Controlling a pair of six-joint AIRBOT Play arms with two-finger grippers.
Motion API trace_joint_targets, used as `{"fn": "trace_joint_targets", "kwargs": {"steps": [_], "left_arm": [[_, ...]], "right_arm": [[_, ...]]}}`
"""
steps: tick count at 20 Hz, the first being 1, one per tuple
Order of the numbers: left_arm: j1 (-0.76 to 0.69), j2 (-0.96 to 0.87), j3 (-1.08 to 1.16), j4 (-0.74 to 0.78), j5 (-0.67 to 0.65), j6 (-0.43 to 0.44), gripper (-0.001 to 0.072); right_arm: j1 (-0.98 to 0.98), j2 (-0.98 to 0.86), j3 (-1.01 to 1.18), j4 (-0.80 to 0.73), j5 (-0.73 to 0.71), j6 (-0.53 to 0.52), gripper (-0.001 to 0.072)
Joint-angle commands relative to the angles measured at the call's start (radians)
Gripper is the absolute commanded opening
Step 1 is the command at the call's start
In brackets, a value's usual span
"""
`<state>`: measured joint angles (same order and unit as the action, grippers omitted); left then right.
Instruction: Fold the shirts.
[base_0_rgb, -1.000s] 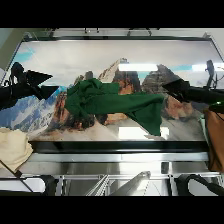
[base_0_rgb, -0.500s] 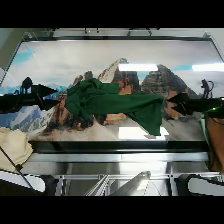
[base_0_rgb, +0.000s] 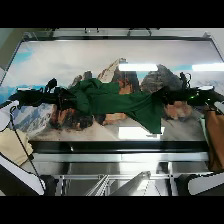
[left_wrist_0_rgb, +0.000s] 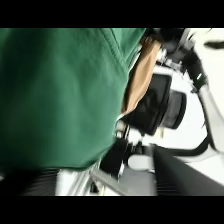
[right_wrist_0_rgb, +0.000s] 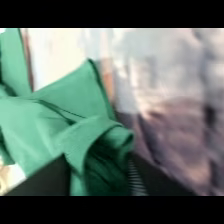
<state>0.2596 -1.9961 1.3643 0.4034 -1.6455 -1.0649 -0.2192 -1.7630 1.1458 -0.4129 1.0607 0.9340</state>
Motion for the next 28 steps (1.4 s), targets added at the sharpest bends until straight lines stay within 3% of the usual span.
{"fn": "trace_joint_targets", "kwargs": {"steps": [1, 2, 5, 9, 14, 16, 18, 21, 23, 25, 28], "left_arm": [[-0.056, -0.061, 0.106, 0.084, -0.094, -0.062, 0.0126], [-0.065, -0.066, 0.116, 0.083, -0.108, -0.062, 0.0022], [-0.089, -0.058, 0.117, 0.029, -0.132, -0.058, 0.0022], [-0.114, 0.058, 0.095, -0.157, -0.214, -0.013, 0.0021], [-0.083, 0.501, 0.050, -0.571, -0.214, 0.135, 0.0022], [-0.024, 0.735, 0.102, -0.777, -0.212, 0.181, 0.0023], [0.093, 0.934, 0.215, -0.892, -0.199, 0.211, 0.0023], [0.435, 1.125, 0.383, -0.805, -0.052, 0.214, 0.0026], [0.634, 1.175, 0.434, -0.638, 0.073, 0.139, 0.0029], [0.635, 1.154, 0.412, -0.620, 0.126, 0.146, 0.0030], [0.409, 1.020, 0.385, -0.408, 0.212, 0.201, 0.0029]], "right_arm": [[0.025, -0.044, 0.081, 0.011, 0.088, -0.003, 0.0119], [0.025, -0.043, 0.084, 0.016, 0.120, -0.004, 0.0018], [0.024, -0.022, 0.084, 0.044, 0.222, -0.022, 0.0019], [0.021, 0.122, 0.084, 0.065, 0.338, -0.022, 0.0019], [0.014, 0.550, 0.084, 0.268, 0.414, -0.053, 0.0019], [-0.020, 0.795, 0.084, 0.401, 0.361, -0.106, 0.0019], [-0.076, 1.030, 0.084, 0.459, 0.204, -0.160, 0.0019], [-0.150, 1.301, 0.084, 0.370, -0.103, -0.232, 0.0019], [-0.157, 1.358, 0.084, 0.300, -0.195, -0.231, 0.0018], [-0.154, 1.299, 0.081, 0.301, -0.139, -0.227, 0.0019], [-0.113, 1.093, 0.061, 0.300, -0.011, -0.209, 0.0019]]}}
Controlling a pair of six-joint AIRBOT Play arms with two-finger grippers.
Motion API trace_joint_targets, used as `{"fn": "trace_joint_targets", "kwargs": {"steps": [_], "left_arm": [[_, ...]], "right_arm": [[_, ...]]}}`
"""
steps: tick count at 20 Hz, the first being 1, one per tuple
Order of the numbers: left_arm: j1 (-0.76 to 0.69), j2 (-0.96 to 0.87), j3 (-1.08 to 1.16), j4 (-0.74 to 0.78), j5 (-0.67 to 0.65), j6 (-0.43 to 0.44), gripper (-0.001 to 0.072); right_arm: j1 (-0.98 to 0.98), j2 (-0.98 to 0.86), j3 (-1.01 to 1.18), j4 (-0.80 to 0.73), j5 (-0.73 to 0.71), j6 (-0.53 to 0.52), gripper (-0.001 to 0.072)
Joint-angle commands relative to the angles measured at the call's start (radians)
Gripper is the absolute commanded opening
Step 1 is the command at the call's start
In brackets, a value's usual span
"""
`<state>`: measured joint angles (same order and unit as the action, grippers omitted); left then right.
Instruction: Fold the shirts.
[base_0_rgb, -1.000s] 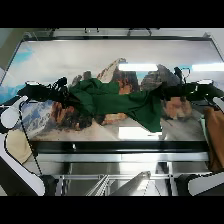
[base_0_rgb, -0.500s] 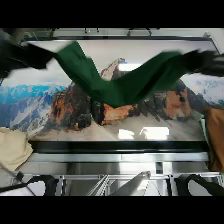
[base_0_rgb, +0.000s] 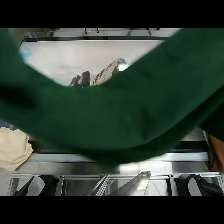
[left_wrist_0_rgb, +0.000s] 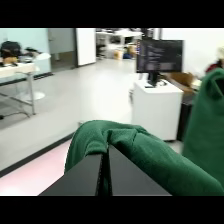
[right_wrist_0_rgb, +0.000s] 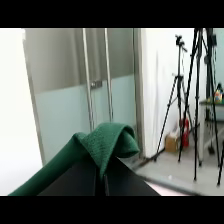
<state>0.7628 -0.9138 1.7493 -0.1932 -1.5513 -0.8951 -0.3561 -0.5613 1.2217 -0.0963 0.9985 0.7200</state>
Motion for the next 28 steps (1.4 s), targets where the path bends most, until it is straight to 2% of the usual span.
{"fn": "trace_joint_targets", "kwargs": {"steps": [1, 2, 4, 6, 9, 10, 11, 12, 13, 15, 17, 18, 20, 21, 22, 24, 26, 28], "left_arm": [[-0.189, -0.122, 0.000, 0.322, 0.166, 0.031, 0.0029], [-0.302, -0.199, 0.000, 0.466, 0.207, 0.031, 0.0030], [-0.487, -0.381, 0.001, 0.660, 0.262, 0.031, 0.0029], [-0.590, -0.594, 0.019, 0.720, 0.278, 0.023, 0.0029], [-0.616, -0.926, 0.179, 0.714, 0.233, -0.094, 0.0031], [-0.606, -1.025, 0.248, 0.714, 0.205, -0.132, 0.0133], [-0.593, -1.104, 0.305, 0.714, 0.172, -0.172, 0.0398], [-0.575, -1.163, 0.338, 0.715, 0.146, -0.209, 0.0720], [-0.553, -1.194, 0.340, 0.714, 0.132, -0.233, 0.0714], [-0.491, -1.194, 0.277, 0.715, 0.094, -0.251, 0.0714], [-0.415, -1.171, 0.227, 0.715, -0.023, -0.266, 0.0712], [-0.381, -1.162, 0.214, 0.715, -0.096, -0.294, 0.0712], [-0.327, -1.138, 0.161, 0.717, -0.211, -0.338, 0.0710], [-0.309, -1.115, 0.110, 0.719, -0.234, -0.345, 0.0678], [-0.296, -1.082, 0.036, 0.734, -0.232, -0.344, 0.0654], [-0.291, -1.014, -0.124, 0.819, -0.209, -0.344, 0.0654], [-0.311, -0.959, -0.277, 0.975, -0.171, -0.354, 0.0655], [-0.346, -0.931, -0.389, 1.116, -0.119, -0.404, 0.0655]], "right_arm": [[0.064, -0.187, -0.040, -0.034, 0.054, 0.005, 0.0019], [0.103, -0.257, -0.068, -0.063, 0.052, 0.005, 0.0019], [0.183, -0.407, -0.129, -0.139, -0.001, 0.005, 0.0019], [0.241, -0.543, -0.182, -0.214, -0.119, 0.005, 0.0019], [0.256, -0.739, -0.198, -0.236, -0.253, 0.031, 0.0019], [0.256, -0.794, -0.198, -0.241, -0.296, 0.050, 0.0020], [0.256, -0.844, -0.198, -0.241, -0.319, 0.051, 0.0095], [0.249, -0.883, -0.198, -0.240, -0.322, 0.051, 0.0376], [0.238, -0.914, -0.198, -0.241, -0.317, 0.051, 0.0464], [0.190, -0.938, -0.198, -0.245, -0.274, 0.051, 0.0464], [0.109, -0.937, -0.197, -0.245, -0.191, 0.052, 0.0465], [0.061, -0.937, -0.197, -0.260, -0.137, 0.079, 0.0465], [-0.037, -0.938, -0.197, -0.386, -0.040, 0.186, 0.0473], [-0.074, -0.941, -0.197, -0.470, -0.006, 0.241, 0.0578], [-0.105, -0.944, -0.197, -0.559, 0.023, 0.297, 0.0622], [-0.149, -0.949, -0.198, -0.668, 0.068, 0.336, 0.0620], [-0.172, -0.948, -0.198, -0.671, 0.084, 0.336, 0.0619], [-0.171, -0.948, -0.197, -0.667, 0.083, 0.335, 0.0620]]}}
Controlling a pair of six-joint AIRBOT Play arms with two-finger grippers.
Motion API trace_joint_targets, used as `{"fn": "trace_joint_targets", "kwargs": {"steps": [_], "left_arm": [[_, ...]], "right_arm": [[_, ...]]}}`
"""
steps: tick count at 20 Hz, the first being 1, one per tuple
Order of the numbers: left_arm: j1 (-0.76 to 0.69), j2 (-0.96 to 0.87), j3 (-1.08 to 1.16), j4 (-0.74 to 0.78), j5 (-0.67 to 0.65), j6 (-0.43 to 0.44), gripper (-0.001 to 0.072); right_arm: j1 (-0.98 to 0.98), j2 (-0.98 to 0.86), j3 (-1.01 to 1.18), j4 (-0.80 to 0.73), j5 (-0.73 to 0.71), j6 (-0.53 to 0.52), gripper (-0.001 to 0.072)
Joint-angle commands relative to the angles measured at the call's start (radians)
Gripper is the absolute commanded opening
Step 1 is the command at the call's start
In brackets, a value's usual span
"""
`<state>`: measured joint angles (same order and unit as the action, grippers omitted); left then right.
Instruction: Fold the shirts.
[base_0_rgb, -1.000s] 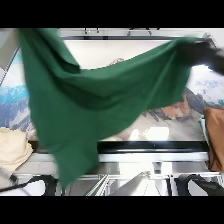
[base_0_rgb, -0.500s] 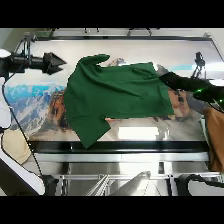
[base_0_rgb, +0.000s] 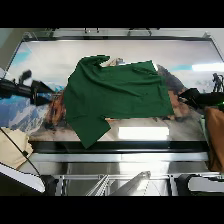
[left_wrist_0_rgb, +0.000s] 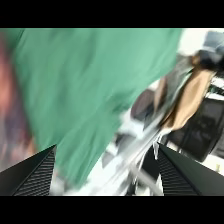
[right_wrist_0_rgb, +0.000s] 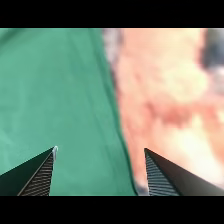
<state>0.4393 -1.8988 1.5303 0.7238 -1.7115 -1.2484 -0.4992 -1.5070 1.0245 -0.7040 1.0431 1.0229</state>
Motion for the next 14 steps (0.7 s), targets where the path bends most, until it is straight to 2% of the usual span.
{"fn": "trace_joint_targets", "kwargs": {"steps": [1, 6, 11, 14], "left_arm": [[-0.045, 0.056, -0.208, 0.233, 0.056, -0.073, 0.0655], [-0.157, 0.055, -0.294, 0.249, 0.198, -0.096, 0.0654], [-0.278, 0.054, -0.223, 0.241, 0.369, -0.123, 0.0654], [-0.337, 0.014, -0.164, 0.242, 0.364, -0.122, 0.0654]], "right_arm": [[-0.027, -0.002, 0.000, -0.057, 0.039, 0.032, 0.0620], [-0.025, -0.002, 0.000, -0.026, 0.047, 0.022, 0.0620], [-0.025, -0.002, 0.000, -0.026, 0.048, 0.026, 0.0620], [-0.025, -0.002, 0.000, -0.026, 0.049, 0.025, 0.0620]]}}
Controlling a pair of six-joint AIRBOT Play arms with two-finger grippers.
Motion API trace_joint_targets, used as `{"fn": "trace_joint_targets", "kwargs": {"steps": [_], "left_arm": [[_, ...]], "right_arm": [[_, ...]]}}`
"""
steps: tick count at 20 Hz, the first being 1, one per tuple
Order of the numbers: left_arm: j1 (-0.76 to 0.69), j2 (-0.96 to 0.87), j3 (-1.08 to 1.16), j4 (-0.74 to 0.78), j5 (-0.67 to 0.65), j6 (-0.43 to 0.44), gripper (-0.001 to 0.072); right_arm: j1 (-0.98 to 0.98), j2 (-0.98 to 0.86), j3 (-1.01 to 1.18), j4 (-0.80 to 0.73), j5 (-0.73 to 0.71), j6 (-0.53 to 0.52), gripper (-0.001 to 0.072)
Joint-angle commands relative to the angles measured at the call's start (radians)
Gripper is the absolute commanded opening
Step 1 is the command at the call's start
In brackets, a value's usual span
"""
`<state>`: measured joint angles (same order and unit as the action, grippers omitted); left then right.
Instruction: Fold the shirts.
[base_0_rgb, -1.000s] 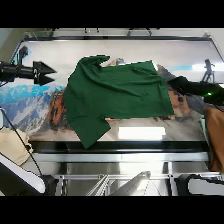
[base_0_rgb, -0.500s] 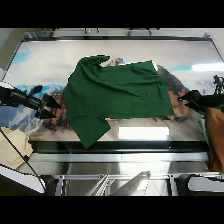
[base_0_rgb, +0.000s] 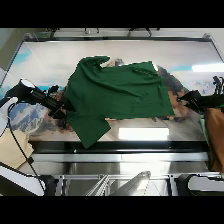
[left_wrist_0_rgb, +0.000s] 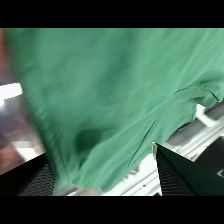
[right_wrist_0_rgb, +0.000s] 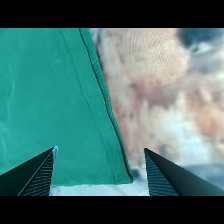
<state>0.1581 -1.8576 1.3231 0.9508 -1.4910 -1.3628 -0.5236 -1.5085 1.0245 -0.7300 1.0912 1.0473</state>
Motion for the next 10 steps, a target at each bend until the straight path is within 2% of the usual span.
{"fn": "trace_joint_targets", "kwargs": {"steps": [1, 2, 4, 5, 7, 10], "left_arm": [[-0.069, -0.049, 0.068, 0.015, 0.124, -0.008, 0.0652], [-0.076, -0.071, 0.093, 0.015, 0.100, -0.008, 0.0585], [-0.078, -0.097, 0.124, 0.018, 0.058, -0.006, 0.0108], [-0.074, -0.104, 0.133, 0.018, 0.042, -0.006, 0.0014], [-0.058, -0.105, 0.138, 0.018, 0.035, -0.007, 0.0015], [-0.039, -0.105, 0.138, 0.017, 0.018, -0.007, 0.0016]], "right_arm": [[-0.003, 0.000, 0.000, -0.001, -0.001, 0.000, 0.0620], [-0.005, -0.001, 0.000, -0.005, -0.001, 0.001, 0.0620], [-0.005, -0.006, 0.000, -0.031, 0.006, 0.001, 0.0618], [-0.005, -0.016, 0.000, -0.037, 0.020, 0.000, 0.0618], [-0.004, -0.061, 0.000, -0.037, 0.058, -0.008, 0.0617], [0.004, -0.150, 0.000, -0.034, 0.096, -0.011, 0.0515]]}}
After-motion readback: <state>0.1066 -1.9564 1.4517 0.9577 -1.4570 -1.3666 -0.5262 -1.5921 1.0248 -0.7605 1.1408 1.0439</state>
